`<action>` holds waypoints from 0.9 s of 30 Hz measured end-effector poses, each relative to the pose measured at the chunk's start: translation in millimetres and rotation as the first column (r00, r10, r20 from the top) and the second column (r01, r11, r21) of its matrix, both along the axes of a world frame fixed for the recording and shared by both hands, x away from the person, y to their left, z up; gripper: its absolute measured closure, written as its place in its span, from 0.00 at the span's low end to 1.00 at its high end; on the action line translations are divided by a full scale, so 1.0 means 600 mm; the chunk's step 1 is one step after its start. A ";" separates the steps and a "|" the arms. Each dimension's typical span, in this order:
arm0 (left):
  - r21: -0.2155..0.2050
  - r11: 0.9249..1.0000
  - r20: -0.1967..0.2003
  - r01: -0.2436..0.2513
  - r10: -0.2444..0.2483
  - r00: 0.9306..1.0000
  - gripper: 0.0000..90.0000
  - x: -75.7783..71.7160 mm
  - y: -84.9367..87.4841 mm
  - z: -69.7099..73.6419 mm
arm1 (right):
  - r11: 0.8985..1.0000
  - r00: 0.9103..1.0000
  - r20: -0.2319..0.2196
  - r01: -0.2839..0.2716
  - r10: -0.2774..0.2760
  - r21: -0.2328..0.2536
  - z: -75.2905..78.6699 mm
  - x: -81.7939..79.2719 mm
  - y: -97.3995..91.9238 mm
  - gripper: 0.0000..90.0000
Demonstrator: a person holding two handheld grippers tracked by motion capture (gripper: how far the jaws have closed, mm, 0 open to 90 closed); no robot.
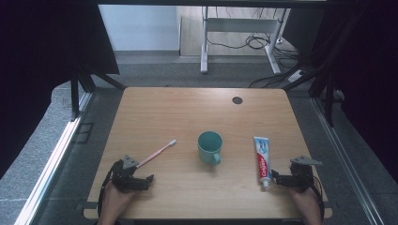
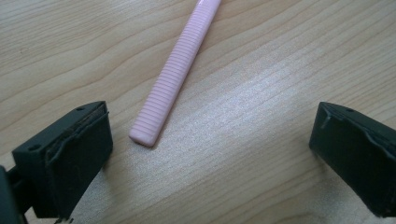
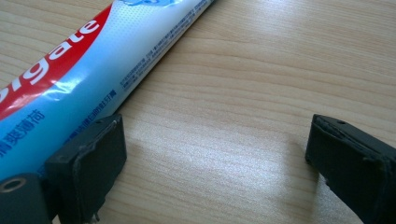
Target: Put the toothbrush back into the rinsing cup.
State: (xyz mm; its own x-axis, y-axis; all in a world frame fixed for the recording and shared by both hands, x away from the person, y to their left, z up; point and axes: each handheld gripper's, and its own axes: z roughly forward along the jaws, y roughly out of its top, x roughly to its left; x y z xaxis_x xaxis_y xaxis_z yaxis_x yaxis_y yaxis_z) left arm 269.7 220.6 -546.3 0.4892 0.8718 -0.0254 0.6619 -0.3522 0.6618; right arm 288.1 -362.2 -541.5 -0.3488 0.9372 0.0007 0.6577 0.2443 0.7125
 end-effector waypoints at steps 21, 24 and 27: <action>0.006 1.000 -0.013 0.004 -0.004 1.000 0.00 0.004 -0.001 0.002 | 1.000 1.000 0.000 0.000 0.000 0.000 0.000 0.000 0.000 0.05; 0.009 1.000 -0.016 0.005 -0.005 1.000 0.00 0.004 0.000 0.003 | 1.000 1.000 0.001 0.000 0.000 0.000 0.000 0.000 0.000 0.05; 0.012 1.000 -0.021 0.011 -0.011 1.000 0.01 0.005 0.001 0.004 | 1.000 1.000 0.000 0.000 0.000 0.000 0.000 0.000 0.000 0.05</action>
